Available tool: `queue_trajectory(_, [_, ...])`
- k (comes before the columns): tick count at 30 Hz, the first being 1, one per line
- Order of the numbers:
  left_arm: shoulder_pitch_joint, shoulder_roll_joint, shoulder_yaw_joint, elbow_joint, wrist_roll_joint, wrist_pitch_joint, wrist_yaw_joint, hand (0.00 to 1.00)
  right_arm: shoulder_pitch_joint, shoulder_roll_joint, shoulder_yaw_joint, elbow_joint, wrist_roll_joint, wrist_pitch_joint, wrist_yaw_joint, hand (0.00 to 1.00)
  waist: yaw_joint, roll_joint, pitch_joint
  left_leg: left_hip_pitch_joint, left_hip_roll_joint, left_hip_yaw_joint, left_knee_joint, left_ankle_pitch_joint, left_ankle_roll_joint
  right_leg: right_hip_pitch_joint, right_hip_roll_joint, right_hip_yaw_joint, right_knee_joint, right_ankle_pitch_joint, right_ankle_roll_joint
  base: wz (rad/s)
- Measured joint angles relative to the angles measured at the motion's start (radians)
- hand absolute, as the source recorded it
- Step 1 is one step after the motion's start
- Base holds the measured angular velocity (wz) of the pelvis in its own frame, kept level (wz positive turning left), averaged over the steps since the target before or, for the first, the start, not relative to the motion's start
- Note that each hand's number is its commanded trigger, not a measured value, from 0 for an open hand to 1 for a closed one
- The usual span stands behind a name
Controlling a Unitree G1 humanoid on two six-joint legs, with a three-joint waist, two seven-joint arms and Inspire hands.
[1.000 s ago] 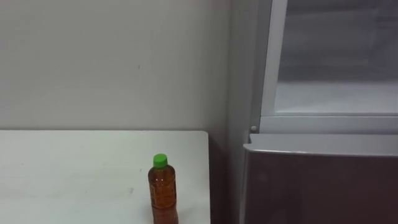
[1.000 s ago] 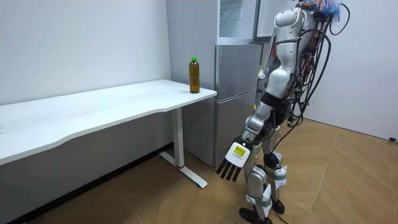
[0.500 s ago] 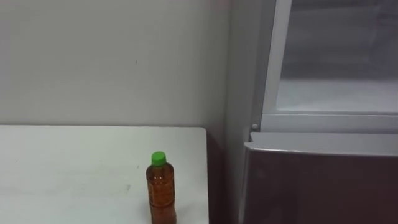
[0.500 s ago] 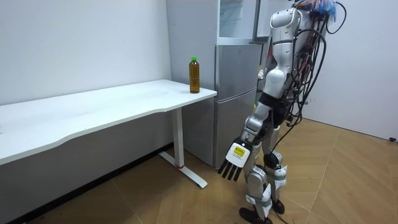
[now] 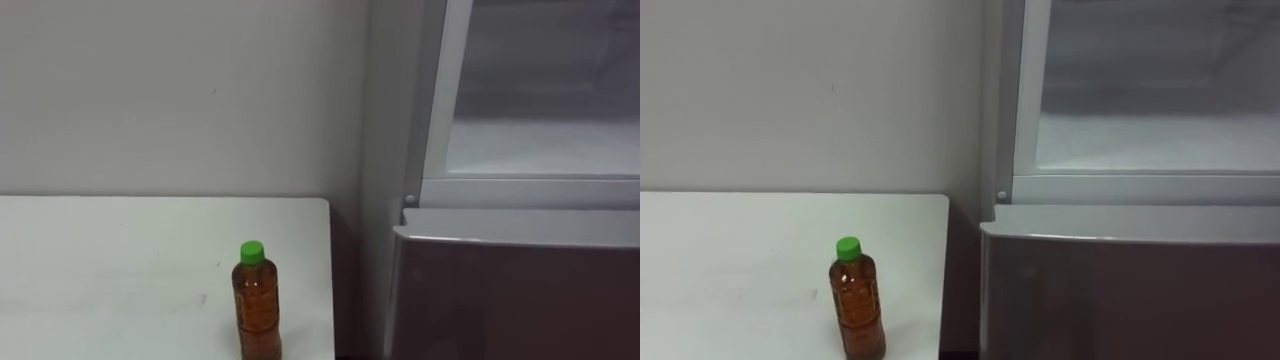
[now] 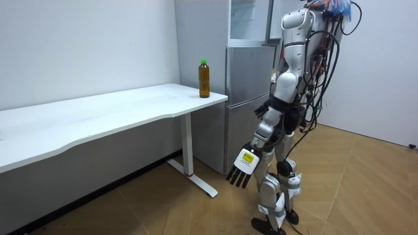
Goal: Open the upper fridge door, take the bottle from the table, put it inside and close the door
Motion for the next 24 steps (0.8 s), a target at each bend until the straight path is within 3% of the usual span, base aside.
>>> queue_trajectory(5, [0.001,0.014,0.002,-0.002,0.026,0.000,-0.019,0.00,0.028,-0.005,-0.001,-0.271,0.003,0.004,0.002,0.00,0.000,0.002,0.0008,-0.008,0.000,-0.001,0.001,0.000,0.001,-0.014,0.000,0.006,0.007,0.001,0.000,-0.01])
queue_trajectory(9, [0.000,0.013,-0.002,-0.004,0.079,0.000,-0.029,0.00,0.040,-0.007,0.002,-0.339,-0.014,0.023,0.021,0.00,0.001,0.001,0.0001,-0.036,0.000,0.000,0.014,0.001,0.003,-0.043,-0.003,0.003,0.025,0.001,0.000,-0.01])
queue_trajectory(11, [0.001,0.017,-0.003,-0.006,0.104,0.000,-0.039,0.00,0.054,-0.013,0.011,-0.409,-0.019,0.047,0.031,0.00,0.001,0.003,0.0058,-0.042,0.000,0.002,0.018,0.001,0.004,-0.052,-0.005,0.002,0.035,0.001,0.000,-0.02])
queue_trajectory(18, [0.012,0.024,-0.002,-0.002,0.187,0.008,-0.062,0.00,0.055,-0.035,0.011,-0.477,-0.051,0.089,0.099,0.00,0.007,0.001,0.0047,-0.040,0.001,0.008,0.020,0.003,0.006,-0.052,-0.006,0.004,0.037,0.002,-0.002,-0.03])
queue_trajectory(22, [0.015,0.039,-0.005,-0.007,0.221,0.014,-0.063,0.00,0.055,-0.078,0.035,-0.559,-0.056,0.146,0.117,0.00,0.032,-0.011,0.0056,-0.045,0.007,0.019,0.018,0.009,0.004,-0.063,-0.005,0.005,0.042,0.007,-0.008,-0.08])
queue_trajectory(24, [0.005,0.056,-0.024,-0.008,0.239,0.015,-0.063,0.00,0.054,-0.112,0.057,-0.603,-0.056,0.147,0.137,0.00,0.041,-0.023,0.0088,-0.048,0.008,0.019,0.018,0.013,0.002,-0.068,-0.004,0.005,0.043,0.009,-0.011,-0.04])
